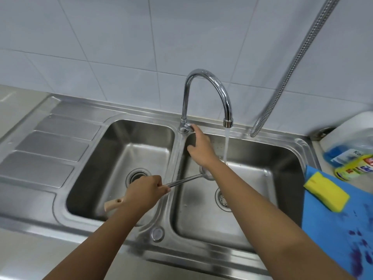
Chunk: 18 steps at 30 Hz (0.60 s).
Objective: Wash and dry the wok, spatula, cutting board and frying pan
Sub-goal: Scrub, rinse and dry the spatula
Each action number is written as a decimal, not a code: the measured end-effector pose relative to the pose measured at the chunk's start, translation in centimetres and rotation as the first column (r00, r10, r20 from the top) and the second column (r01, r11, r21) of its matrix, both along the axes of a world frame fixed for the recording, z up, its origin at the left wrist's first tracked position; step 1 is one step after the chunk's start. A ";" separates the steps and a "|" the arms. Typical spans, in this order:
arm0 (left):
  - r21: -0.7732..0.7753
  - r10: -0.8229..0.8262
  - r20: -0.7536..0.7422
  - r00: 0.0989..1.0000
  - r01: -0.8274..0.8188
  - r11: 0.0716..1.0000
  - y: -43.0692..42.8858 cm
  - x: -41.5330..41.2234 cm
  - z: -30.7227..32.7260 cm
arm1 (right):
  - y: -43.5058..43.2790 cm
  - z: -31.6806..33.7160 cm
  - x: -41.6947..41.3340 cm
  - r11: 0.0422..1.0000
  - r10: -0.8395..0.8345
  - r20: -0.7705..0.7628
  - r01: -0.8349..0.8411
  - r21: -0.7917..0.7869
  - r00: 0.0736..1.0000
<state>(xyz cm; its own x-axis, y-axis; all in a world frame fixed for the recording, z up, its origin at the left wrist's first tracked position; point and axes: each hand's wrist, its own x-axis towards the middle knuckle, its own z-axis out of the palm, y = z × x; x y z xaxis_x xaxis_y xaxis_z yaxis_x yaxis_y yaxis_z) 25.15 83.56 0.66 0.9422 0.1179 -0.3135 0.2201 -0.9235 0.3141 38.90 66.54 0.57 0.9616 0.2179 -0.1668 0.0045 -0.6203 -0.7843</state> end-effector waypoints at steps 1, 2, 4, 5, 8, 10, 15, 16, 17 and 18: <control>0.012 -0.017 -0.005 1.000 0.017 1.000 -0.1 0.2 0.0 | -0.5 -0.1 -0.3 1.000 0.008 0.018 -0.007 -0.023 1.000; 0.022 -0.028 -0.011 1.000 0.028 0.999 -0.2 0.3 0.0 | -1.1 -0.2 -0.8 0.998 0.017 0.040 -0.014 -0.060 0.999; 0.026 -0.034 -0.019 0.999 0.035 0.999 -0.3 0.5 -0.1 | -2.7 -1.4 -2.5 0.990 -0.004 0.074 0.015 -0.139 0.997; 0.025 -0.034 -0.023 0.999 0.035 0.999 -0.5 0.5 -0.2 | -3.6 -2.1 -3.5 0.985 -0.058 0.081 0.070 -0.159 0.995; 0.022 -0.047 -0.047 0.998 0.048 0.999 -1.2 0.8 -0.4 | -6.3 -4.6 -6.6 0.915 -0.353 0.040 0.354 -0.192 0.935; 0.031 -0.078 -0.062 0.995 0.080 0.996 -1.9 1.1 -0.4 | -7.6 -5.9 -7.5 0.796 -0.604 -0.128 0.588 -0.142 0.787; 0.060 -0.147 -0.043 0.988 0.150 0.987 -3.8 1.0 -0.7 | -9.3 -7.3 -7.4 0.353 -0.370 -0.853 0.905 0.237 0.368; 0.059 -0.153 -0.041 0.987 0.156 0.986 -4.3 0.9 -0.7 | -9.3 -7.6 -7.5 0.285 -0.302 -0.891 0.924 0.255 0.339; 0.051 -0.155 -0.048 0.987 0.157 0.986 -4.8 0.9 -0.7 | -9.1 -7.7 -7.7 0.205 -0.233 -0.917 0.938 0.279 0.324; 0.039 -0.155 -0.061 0.986 0.158 0.987 -5.4 1.0 -0.8 | -8.8 -7.6 -7.9 0.134 -0.167 -0.932 0.943 0.303 0.323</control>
